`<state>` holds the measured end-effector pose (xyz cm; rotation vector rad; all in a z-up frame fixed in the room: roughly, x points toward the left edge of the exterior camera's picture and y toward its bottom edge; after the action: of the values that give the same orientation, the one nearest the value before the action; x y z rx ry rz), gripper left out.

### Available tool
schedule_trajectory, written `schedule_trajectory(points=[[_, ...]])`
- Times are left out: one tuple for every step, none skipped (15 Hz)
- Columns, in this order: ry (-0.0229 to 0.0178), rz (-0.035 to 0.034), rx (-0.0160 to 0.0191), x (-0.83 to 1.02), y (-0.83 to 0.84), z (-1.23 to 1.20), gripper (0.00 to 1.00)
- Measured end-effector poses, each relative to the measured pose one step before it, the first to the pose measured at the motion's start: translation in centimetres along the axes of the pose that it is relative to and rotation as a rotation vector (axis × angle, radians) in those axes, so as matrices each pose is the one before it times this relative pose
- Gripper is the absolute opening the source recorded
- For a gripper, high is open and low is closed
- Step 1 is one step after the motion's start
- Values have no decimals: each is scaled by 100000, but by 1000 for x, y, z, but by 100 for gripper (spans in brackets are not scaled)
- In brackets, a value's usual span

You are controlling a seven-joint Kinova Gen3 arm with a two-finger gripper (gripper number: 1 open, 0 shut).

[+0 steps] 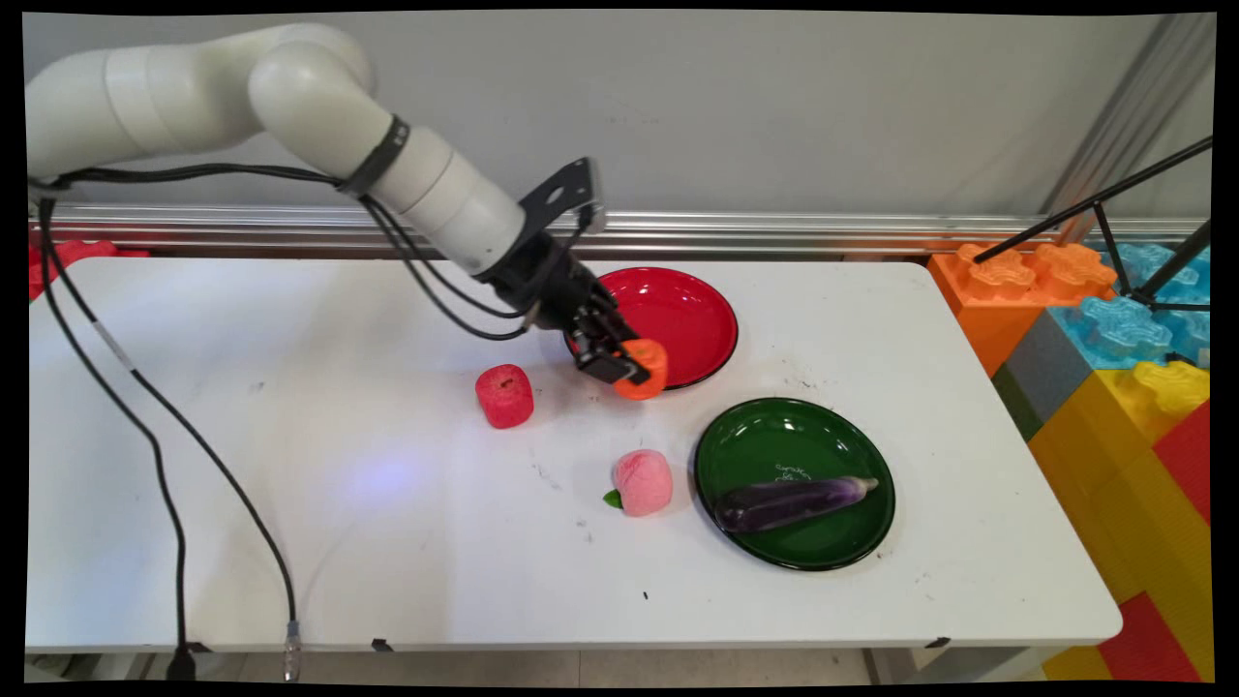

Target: Place the picked object on the table

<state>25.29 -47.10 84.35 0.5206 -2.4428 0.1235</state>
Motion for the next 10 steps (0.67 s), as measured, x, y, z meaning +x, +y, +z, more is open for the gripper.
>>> schedule_trajectory(points=[[-536, 122, -233, -504, -113, -83, 0], [-702, 163, -282, -761, -141, -73, 0], [-684, 339, -371, -693, -114, 34, 0], [-606, 745, -647, -725, -84, 187, 0], [-529, 840, -662, -698, -35, 273, 0], [-464, 967, -731, -629, -24, 386, 0], [-289, 656, -413, -437, -71, 433, 0], [-186, 582, -360, -460, -69, 534, 0], [-71, 522, -313, -322, -61, 501, 0], [15, 595, -447, -301, -65, 597, 0]])
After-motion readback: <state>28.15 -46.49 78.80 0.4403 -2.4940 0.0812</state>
